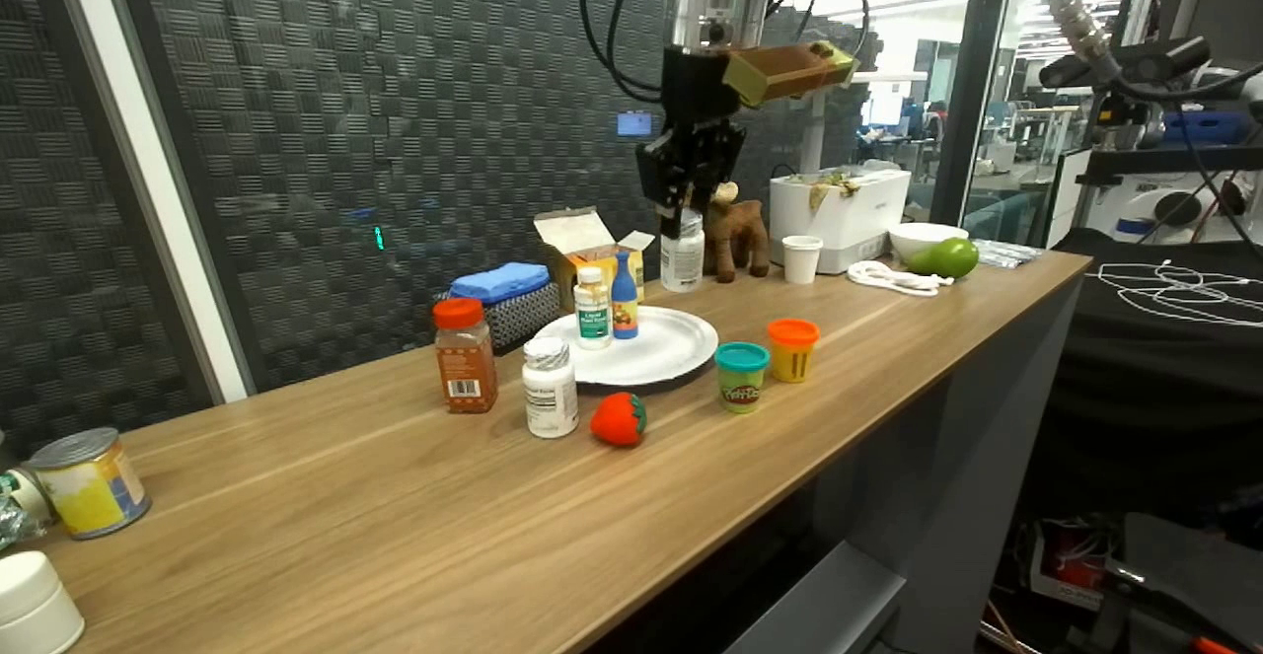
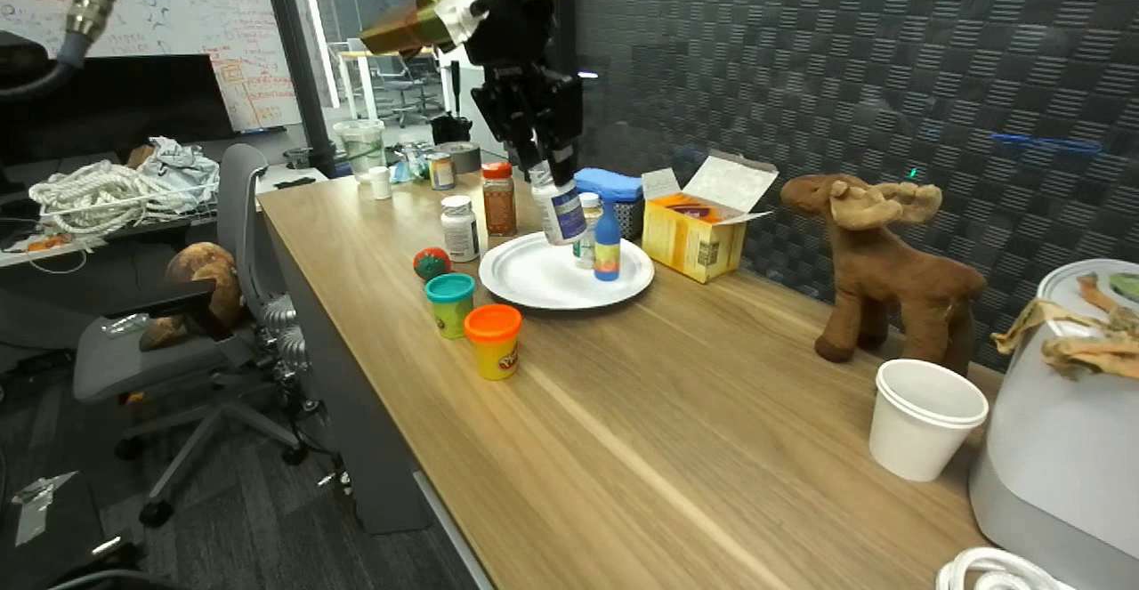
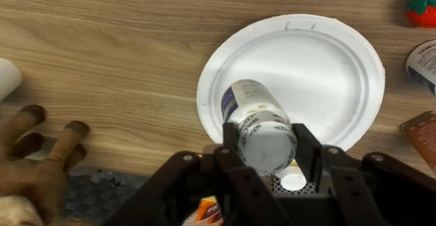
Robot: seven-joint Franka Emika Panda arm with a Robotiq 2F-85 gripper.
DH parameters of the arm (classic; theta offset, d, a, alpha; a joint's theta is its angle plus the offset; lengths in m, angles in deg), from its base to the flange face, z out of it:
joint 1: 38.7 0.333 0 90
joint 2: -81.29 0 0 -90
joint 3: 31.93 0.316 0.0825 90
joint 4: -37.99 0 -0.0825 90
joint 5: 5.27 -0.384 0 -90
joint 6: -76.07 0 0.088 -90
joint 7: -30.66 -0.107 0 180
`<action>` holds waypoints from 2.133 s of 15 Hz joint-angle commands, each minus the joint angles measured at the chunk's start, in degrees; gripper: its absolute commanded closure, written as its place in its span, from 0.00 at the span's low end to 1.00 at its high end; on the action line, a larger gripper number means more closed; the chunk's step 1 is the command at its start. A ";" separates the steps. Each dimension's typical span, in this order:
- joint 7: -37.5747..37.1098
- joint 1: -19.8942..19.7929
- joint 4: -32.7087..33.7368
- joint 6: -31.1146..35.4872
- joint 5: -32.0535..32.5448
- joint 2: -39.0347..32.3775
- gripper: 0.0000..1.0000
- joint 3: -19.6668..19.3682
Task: Put the bottles and red plushy on the plate
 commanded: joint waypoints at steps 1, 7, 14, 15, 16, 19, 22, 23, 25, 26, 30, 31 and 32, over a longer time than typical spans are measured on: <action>7.95 -0.37 3.37 1.87 -6.29 -4.09 0.81 0.27; 13.04 -0.80 6.13 1.63 -7.74 -8.37 0.81 0.08; 14.72 -0.98 7.38 1.80 -7.03 -10.95 0.81 -0.10; 14.55 -0.92 7.52 1.45 -6.74 -11.24 0.81 -0.21; 14.21 -0.81 7.63 1.32 -6.05 -11.56 0.81 -0.48; 13.90 -0.81 7.95 1.27 -5.59 -12.38 0.81 -0.92; 13.37 -0.66 8.38 1.14 -4.60 -13.10 0.81 -1.53; 13.31 -0.65 8.53 1.12 -4.30 -13.27 0.81 -1.68; 13.43 -0.66 8.90 0.85 -4.13 -13.46 0.81 -1.80; 13.54 -0.65 8.96 0.56 -4.18 -13.51 0.81 -1.80; 13.00 -0.41 8.52 0.48 -4.53 -12.51 0.16 -1.60; 12.28 -0.11 8.02 0.81 -4.40 -11.50 0.09 -1.57; 11.42 0.34 7.32 1.17 -3.88 -10.27 0.02 -1.61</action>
